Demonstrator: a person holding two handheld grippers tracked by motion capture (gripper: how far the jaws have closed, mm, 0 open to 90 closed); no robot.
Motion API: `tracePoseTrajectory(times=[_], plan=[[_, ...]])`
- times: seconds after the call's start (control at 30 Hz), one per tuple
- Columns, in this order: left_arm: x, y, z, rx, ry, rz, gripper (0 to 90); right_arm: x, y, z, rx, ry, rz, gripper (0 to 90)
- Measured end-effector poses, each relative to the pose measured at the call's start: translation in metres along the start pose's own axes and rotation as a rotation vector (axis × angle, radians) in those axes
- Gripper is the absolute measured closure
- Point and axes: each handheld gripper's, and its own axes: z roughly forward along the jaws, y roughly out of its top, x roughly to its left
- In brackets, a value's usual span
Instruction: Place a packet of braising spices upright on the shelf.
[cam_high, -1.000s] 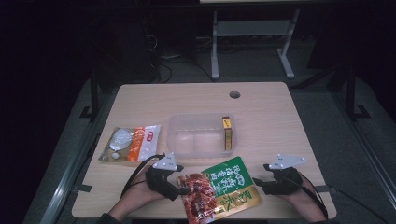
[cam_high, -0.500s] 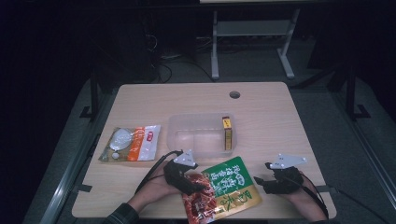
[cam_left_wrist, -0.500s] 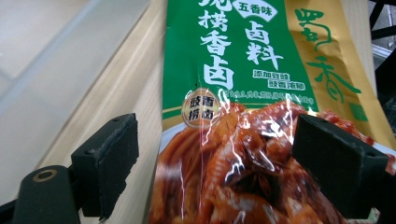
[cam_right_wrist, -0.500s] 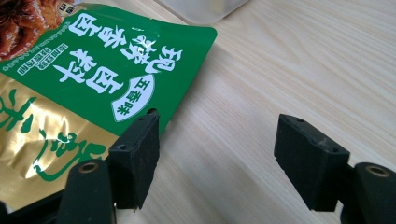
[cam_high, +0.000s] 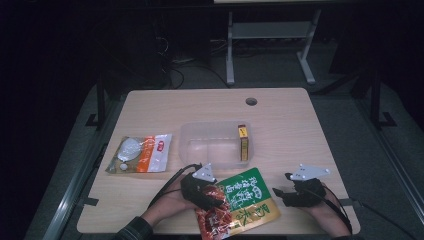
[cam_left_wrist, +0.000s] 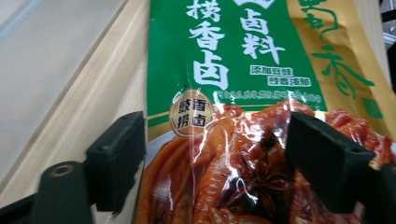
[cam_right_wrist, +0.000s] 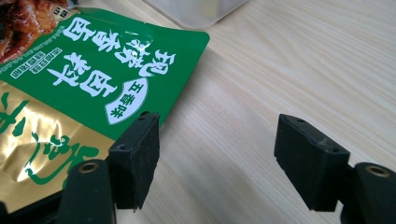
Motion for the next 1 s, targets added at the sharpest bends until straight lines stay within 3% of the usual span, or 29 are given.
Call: tracePoseTrajectory(times=[0.2,0.37,0.53,0.67,0.73,0.87,1.0], plan=[[-0.002,0.003,-0.003,0.023,0.021,0.009,43.6,0.000,0.001,-0.001,-0.010,-0.003,0.001,30.8],[-0.010,0.006,-0.002,0.050,0.028,0.060,62.6,0.001,0.001,-0.002,-0.019,-0.008,0.003,30.8],[-0.013,0.008,-0.001,0.064,0.032,0.042,76.8,0.000,0.002,-0.003,-0.022,-0.013,0.002,30.9],[-0.012,0.009,0.000,0.064,0.028,0.014,82.3,0.000,0.002,-0.002,-0.023,-0.012,0.002,30.9],[-0.012,0.010,-0.001,0.076,0.031,0.018,84.1,0.000,0.002,-0.002,-0.022,-0.010,0.002,30.9],[-0.012,0.009,-0.001,0.053,0.025,-0.020,87.1,0.000,0.002,-0.003,-0.024,-0.012,0.002,30.9],[-0.012,0.008,-0.002,0.037,0.022,-0.017,88.7,-0.001,0.002,-0.004,-0.033,-0.016,0.008,30.9]])
